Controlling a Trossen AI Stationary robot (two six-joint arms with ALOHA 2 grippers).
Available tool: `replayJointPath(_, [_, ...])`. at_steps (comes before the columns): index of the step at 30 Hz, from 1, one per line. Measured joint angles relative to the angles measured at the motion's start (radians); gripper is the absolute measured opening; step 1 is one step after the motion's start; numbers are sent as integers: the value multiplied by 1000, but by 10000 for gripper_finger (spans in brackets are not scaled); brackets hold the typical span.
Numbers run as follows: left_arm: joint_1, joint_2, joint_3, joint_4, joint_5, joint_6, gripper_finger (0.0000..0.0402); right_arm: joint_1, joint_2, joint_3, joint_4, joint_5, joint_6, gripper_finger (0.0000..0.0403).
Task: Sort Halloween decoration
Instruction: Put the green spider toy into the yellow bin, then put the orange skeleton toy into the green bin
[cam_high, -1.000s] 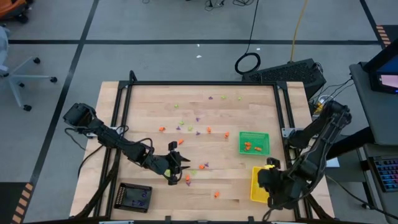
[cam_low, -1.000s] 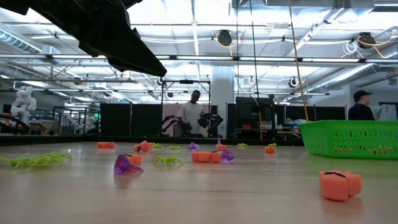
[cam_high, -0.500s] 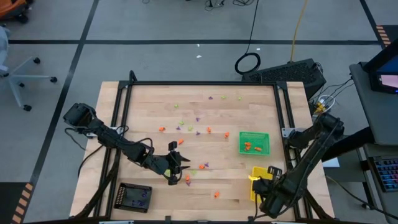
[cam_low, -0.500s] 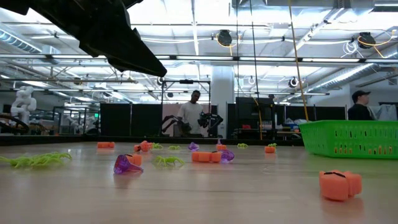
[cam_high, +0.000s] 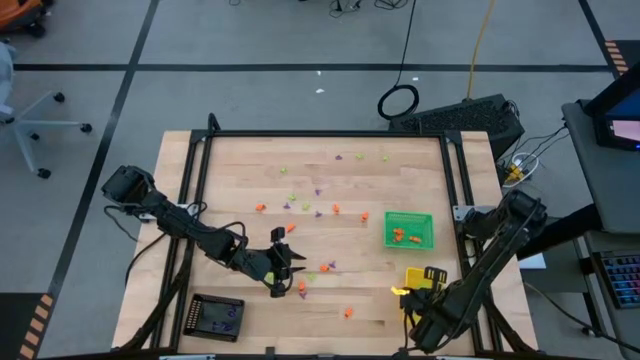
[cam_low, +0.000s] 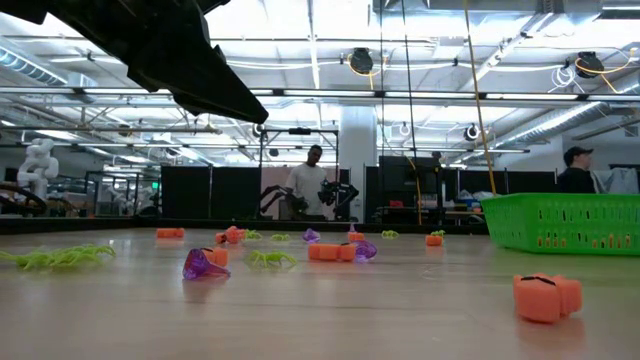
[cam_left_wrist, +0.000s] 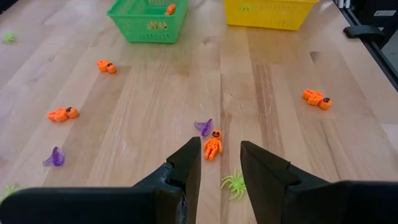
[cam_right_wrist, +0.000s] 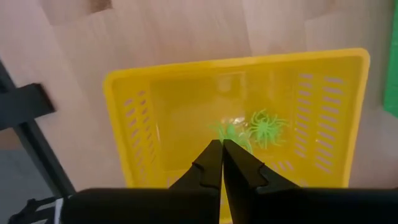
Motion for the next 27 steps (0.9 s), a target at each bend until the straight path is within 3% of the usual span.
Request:
replayJointPath(6, [0, 0, 0, 0, 0, -6, 116, -6, 4, 0, -22, 1, 12, 9])
replayJointPath(19, [0, 0, 0, 1, 0, -35, 116, -14, -58, -1, -82, 34, 29, 108])
replayJointPath(27, [-19, 10, 0, -3, -1, -57, 116, 10, -153, 0, -78, 342, 59, 103])
